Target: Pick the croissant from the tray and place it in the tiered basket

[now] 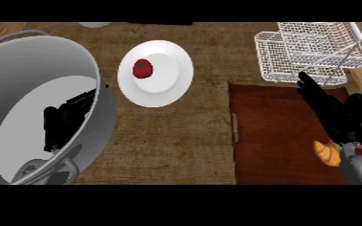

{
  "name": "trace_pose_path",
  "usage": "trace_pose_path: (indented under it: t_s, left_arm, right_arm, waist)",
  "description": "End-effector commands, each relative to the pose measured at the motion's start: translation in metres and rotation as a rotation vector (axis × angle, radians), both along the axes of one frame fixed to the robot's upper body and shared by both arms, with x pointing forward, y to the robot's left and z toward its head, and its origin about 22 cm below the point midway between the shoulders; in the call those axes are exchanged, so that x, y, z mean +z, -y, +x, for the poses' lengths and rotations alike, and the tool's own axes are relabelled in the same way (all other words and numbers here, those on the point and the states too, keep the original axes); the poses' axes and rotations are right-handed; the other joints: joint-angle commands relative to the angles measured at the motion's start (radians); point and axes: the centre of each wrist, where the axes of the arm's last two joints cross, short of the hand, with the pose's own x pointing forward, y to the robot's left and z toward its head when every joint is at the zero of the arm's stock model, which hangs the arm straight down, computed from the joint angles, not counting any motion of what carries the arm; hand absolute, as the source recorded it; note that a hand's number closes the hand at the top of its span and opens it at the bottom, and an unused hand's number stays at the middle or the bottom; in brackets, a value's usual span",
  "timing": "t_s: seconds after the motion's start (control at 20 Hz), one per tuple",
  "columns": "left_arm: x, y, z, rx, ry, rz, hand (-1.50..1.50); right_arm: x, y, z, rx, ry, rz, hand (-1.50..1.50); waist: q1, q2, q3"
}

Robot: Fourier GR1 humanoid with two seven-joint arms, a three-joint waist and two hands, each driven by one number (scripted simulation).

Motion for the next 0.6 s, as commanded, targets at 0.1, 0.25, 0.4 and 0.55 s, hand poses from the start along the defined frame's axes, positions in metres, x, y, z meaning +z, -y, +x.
trace_pose_path:
  t_s: [0.1, 0.25, 0.4, 0.55]
  left_arm:
    - [0.004, -0.019, -0.007, 0.095, 0.055, 0.067, 0.0]
    - [0.007, -0.029, -0.007, 0.146, 0.096, 0.134, 0.0]
    - [0.01, -0.021, -0.003, 0.156, 0.134, 0.135, 0.0]
    - [0.003, -0.013, -0.009, 0.14, 0.137, 0.148, 0.0]
  right_arm:
    - [0.011, 0.042, -0.02, -0.338, 0.4, 0.272, 1.5]
    - [0.027, 0.056, -0.022, -0.545, 0.661, 0.503, 1.5]
    - [-0.028, 0.07, -0.057, -0.863, 0.594, 0.729, -1.5]
    - [-0.034, 0.043, -0.057, -0.674, 0.773, 1.062, -1.5]
  waist:
    - [-0.111, -0.044, 0.05]
    - [-0.208, -0.091, 0.073]
    - [-0.196, -0.049, 0.066]
    - [-0.174, -0.053, 0.063]
